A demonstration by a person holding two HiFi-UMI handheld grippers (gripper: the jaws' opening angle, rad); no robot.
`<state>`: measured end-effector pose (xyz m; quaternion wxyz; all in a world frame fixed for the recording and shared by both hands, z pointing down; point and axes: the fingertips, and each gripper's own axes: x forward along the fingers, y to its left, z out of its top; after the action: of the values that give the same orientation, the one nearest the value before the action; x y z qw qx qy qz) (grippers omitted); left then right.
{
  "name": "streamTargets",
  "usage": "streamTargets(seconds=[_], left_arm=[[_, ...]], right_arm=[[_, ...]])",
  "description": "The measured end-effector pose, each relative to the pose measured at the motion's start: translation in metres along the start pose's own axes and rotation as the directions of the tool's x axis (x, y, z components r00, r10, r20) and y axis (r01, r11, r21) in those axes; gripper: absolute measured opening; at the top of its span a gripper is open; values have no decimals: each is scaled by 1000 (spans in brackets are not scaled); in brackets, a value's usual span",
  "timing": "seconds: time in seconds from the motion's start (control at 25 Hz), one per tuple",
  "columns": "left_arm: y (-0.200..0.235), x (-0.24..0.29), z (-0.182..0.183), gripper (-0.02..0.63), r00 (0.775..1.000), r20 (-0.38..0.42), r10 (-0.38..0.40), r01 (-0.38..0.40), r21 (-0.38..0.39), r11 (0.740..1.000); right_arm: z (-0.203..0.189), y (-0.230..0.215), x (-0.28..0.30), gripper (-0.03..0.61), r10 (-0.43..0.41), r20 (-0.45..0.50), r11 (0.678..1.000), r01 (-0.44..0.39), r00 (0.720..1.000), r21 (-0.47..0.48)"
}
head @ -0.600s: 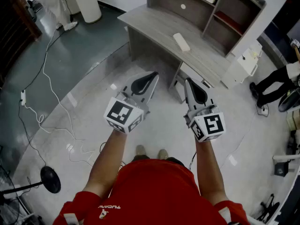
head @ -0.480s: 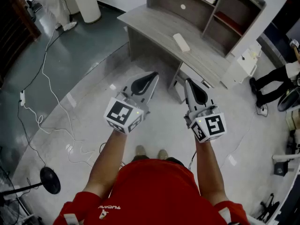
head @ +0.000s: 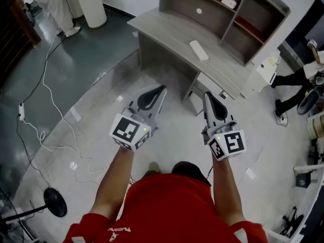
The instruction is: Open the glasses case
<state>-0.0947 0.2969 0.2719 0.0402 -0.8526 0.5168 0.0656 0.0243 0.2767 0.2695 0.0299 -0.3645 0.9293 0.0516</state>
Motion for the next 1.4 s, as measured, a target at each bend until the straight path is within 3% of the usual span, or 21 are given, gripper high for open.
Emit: streamTargets(seconds=[0.44,0.84,1.4], left_arm=[[41,45,-21,11,999,-39,-21,21,-4,1000],[107,156,-62,11,996,-86,-39,44,62,997],[177,333,-162,11,963,-250,-100,118,56,991]], right_arm=[[-25,-25,50,5,-40,-38,995,36,999,-89],[-66,-119,135,5,-84,-15,995,82,996,-64],[-134,-254,232,5,-80,-126,997,77,989,-30]])
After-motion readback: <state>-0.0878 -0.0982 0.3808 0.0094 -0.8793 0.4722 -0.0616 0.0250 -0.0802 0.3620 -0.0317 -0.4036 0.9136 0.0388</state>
